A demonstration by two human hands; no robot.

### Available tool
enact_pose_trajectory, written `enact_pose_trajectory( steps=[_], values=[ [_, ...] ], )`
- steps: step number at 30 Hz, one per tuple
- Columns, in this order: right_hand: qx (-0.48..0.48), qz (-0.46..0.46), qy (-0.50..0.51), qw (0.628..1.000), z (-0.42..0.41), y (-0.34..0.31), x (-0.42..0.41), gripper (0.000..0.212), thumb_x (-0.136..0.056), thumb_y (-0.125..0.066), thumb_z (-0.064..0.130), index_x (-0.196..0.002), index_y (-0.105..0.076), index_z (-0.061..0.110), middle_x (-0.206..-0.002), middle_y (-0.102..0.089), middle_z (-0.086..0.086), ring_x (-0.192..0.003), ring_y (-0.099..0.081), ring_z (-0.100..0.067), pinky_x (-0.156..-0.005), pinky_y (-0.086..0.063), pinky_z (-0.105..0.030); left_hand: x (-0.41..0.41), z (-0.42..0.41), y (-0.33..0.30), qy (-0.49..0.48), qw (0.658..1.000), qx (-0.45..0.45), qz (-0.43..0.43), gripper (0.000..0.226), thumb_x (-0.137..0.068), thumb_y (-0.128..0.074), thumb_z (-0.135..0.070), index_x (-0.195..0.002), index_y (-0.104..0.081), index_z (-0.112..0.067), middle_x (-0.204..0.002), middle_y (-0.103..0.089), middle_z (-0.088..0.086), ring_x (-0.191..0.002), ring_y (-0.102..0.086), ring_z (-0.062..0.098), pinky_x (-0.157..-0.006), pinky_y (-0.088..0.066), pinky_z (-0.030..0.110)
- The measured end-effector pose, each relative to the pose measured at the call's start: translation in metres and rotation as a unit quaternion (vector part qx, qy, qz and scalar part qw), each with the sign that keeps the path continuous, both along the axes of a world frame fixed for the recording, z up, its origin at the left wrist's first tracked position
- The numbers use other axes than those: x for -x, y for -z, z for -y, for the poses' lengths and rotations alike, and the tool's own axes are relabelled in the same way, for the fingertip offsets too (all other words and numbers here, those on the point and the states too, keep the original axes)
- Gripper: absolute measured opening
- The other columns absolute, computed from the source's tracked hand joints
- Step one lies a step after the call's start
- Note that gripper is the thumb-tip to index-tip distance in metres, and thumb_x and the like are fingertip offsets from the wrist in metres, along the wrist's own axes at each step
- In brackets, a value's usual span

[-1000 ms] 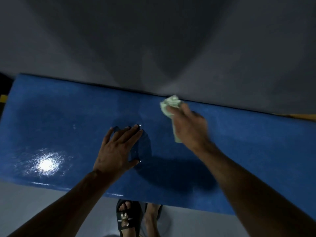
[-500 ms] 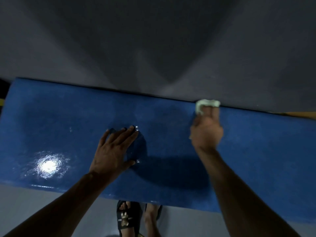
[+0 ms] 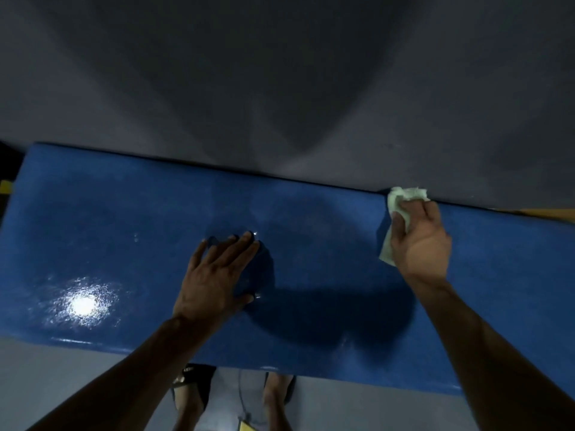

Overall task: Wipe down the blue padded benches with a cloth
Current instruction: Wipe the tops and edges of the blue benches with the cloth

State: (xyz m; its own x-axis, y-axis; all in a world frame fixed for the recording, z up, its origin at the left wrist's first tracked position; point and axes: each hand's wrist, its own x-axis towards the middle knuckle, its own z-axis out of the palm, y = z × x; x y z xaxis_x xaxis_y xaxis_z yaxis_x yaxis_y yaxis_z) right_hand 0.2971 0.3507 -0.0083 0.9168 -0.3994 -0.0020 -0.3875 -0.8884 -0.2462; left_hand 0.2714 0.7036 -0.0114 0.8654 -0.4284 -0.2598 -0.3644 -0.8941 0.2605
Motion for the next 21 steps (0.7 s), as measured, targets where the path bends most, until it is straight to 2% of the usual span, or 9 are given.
enact_pose_trajectory(
  steps=[3, 5, 8, 10, 12, 14, 16, 18, 21],
  values=[
    [-0.038, 0.048, 0.036, 0.997, -0.058, 0.009, -0.008, 0.036, -0.094, -0.051, 0.027, -0.125, -0.06, 0.012, -0.135, -0.053, -0.015, -0.099, -0.061, -0.039, -0.074, -0.051, -0.04, -0.002, -0.002, 0.0, 0.012, 1.0, 0.014, 0.011, 0.109, -0.054, -0.088, -0.051, -0.149, -0.041, -0.026, -0.156, -0.038, -0.005, -0.135, -0.047, 0.023, -0.112, -0.03, 0.049],
    [-0.043, 0.078, 0.015, 0.996, -0.11, 0.012, -0.019, 0.03, -0.091, -0.059, 0.021, -0.12, -0.064, 0.013, -0.133, -0.056, -0.016, -0.091, -0.065, -0.038, -0.068, -0.054, -0.038, -0.003, -0.004, 0.0, 0.017, 1.0, 0.014, 0.011, 0.108, -0.053, -0.088, -0.05, -0.148, -0.042, -0.025, -0.156, -0.039, -0.004, -0.134, -0.048, 0.024, -0.111, -0.027, 0.047],
    [-0.043, 0.028, -0.091, 0.995, -0.165, 0.009, -0.038, 0.025, -0.089, -0.059, 0.016, -0.113, -0.063, 0.012, -0.124, -0.057, -0.013, -0.079, -0.064, -0.035, -0.064, -0.052, -0.038, -0.002, -0.005, 0.0, 0.015, 1.0, 0.006, 0.005, 0.108, -0.053, -0.086, -0.052, -0.148, -0.042, -0.026, -0.156, -0.039, -0.005, -0.134, -0.048, 0.023, -0.111, -0.031, 0.049],
    [-0.045, -0.006, -0.17, 0.984, -0.162, 0.005, -0.045, 0.027, -0.092, -0.054, 0.019, -0.117, -0.061, 0.012, -0.126, -0.054, -0.011, -0.083, -0.063, -0.036, -0.067, -0.054, -0.04, -0.004, -0.006, -0.001, 0.023, 1.0, 0.012, 0.011, 0.109, -0.051, -0.086, -0.052, -0.147, -0.044, -0.025, -0.155, -0.042, -0.003, -0.132, -0.049, 0.024, -0.111, -0.028, 0.048],
    [-0.035, -0.006, -0.201, 0.979, -0.129, 0.005, -0.043, 0.033, -0.097, -0.045, 0.03, -0.123, -0.061, 0.016, -0.131, -0.053, -0.01, -0.09, -0.063, -0.038, -0.072, -0.054, -0.042, -0.006, -0.009, -0.005, 0.035, 0.999, 0.026, 0.025, 0.109, -0.051, -0.087, -0.052, -0.147, -0.043, -0.024, -0.152, -0.046, -0.002, -0.13, -0.052, 0.024, -0.111, -0.021, 0.047],
    [-0.011, 0.006, -0.158, 0.987, -0.087, 0.004, -0.035, 0.045, -0.097, -0.035, 0.041, -0.127, -0.061, 0.019, -0.13, -0.055, -0.013, -0.093, -0.063, -0.039, -0.076, -0.053, -0.044, -0.009, -0.018, -0.01, 0.041, 0.997, 0.048, 0.044, 0.108, -0.052, -0.087, -0.05, -0.147, -0.043, -0.023, -0.15, -0.048, -0.002, -0.126, -0.053, 0.022, -0.111, -0.021, 0.046],
    [0.005, 0.008, -0.083, 0.997, -0.053, 0.003, -0.021, 0.049, -0.096, -0.032, 0.042, -0.128, -0.06, 0.018, -0.126, -0.055, -0.016, -0.093, -0.062, -0.041, -0.077, -0.052, -0.046, -0.012, -0.025, -0.014, 0.048, 0.995, 0.063, 0.059, 0.105, -0.054, -0.087, -0.049, -0.146, -0.045, -0.022, -0.151, -0.047, -0.003, -0.124, -0.054, 0.022, -0.111, -0.023, 0.046],
    [0.005, 0.007, -0.012, 1.0, -0.057, 0.001, -0.015, 0.046, -0.095, -0.037, 0.038, -0.128, -0.058, 0.015, -0.126, -0.053, -0.017, -0.094, -0.059, -0.042, -0.077, -0.049, -0.046, -0.017, -0.039, -0.016, 0.033, 0.995, 0.068, 0.064, 0.104, -0.054, -0.089, -0.046, -0.145, -0.047, -0.022, -0.151, -0.047, -0.003, -0.124, -0.053, 0.023, -0.111, -0.023, 0.046],
    [-0.031, 0.027, 0.068, 0.997, -0.109, 0.004, -0.025, 0.04, -0.094, -0.043, 0.03, -0.127, -0.059, 0.015, -0.136, -0.051, -0.014, -0.104, -0.058, -0.04, -0.083, -0.047, -0.042, -0.021, -0.057, -0.014, 0.004, 0.997, 0.049, 0.063, 0.103, -0.052, -0.091, -0.044, -0.144, -0.049, -0.022, -0.151, -0.047, -0.002, -0.127, -0.047, 0.023, -0.11, -0.023, 0.047]
  ],
)
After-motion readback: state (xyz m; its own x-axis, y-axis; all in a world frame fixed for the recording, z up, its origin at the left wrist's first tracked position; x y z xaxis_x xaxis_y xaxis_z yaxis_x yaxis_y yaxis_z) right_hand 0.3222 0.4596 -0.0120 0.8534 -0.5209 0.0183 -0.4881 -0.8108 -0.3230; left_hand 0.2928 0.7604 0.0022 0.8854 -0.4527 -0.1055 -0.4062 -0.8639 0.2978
